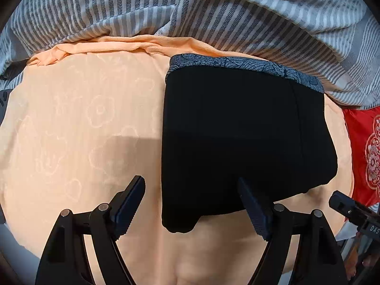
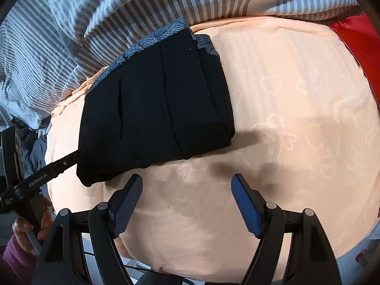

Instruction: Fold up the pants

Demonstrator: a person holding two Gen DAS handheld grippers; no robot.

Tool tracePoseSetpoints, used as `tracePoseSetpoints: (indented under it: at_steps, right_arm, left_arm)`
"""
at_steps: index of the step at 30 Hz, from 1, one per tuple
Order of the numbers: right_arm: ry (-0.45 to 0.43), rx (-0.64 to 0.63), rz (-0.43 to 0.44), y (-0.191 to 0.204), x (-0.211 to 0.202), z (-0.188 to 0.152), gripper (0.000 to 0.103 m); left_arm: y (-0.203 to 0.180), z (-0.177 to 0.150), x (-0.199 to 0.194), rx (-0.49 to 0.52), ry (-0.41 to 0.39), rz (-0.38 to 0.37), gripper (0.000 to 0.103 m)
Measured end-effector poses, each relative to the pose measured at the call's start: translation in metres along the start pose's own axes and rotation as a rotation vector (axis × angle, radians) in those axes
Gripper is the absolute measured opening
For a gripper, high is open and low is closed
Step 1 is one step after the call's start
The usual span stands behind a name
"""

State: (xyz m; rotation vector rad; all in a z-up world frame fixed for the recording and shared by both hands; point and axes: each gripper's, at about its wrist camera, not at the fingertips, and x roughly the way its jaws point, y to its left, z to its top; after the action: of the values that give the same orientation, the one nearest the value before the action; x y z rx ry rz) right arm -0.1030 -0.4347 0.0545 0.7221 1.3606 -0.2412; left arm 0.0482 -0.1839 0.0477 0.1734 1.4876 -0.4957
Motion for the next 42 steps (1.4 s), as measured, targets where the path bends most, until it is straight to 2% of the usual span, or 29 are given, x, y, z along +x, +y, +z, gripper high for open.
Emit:
tracePoseSetpoints:
  at_steps: [4, 5, 6, 14, 30, 37, 42]
  right_arm:
    - [-0.006, 0.004, 0.003, -0.001, -0.001, -0.001, 0.082]
    - [-0.006, 0.006, 0.005, -0.002, -0.001, -0.001, 0.082]
    - [-0.004, 0.007, 0.006, -0.002, -0.001, 0.0, 0.082]
    - [-0.004, 0.015, 0.015, -0.003, 0.0, -0.002, 0.082]
    - [-0.022, 0.037, 0.008, -0.019, -0.008, 0.004, 0.082]
    - [-0.04, 0.027, 0.003, -0.031, -0.011, 0.027, 0.082]
    - [-0.028, 0.025, 0.077, -0.048, -0.005, 0.06, 0.085]
  left_arm:
    - [-0.005, 0.001, -0.001, 0.007, -0.02, 0.0, 0.082]
    - [-0.006, 0.001, -0.001, 0.011, -0.016, 0.004, 0.088]
    - [-0.008, 0.001, -0.001, 0.014, -0.008, 0.007, 0.103]
    - [-0.024, -0.001, 0.002, 0.071, -0.031, 0.084, 0.103]
    - [-0.014, 0.007, 0.004, 0.037, -0.024, 0.089, 0.103]
    - [0.007, 0.026, 0.003, -0.004, -0.042, 0.036, 0.103]
    - [0.026, 0.048, 0.016, -0.047, -0.012, -0.06, 0.103]
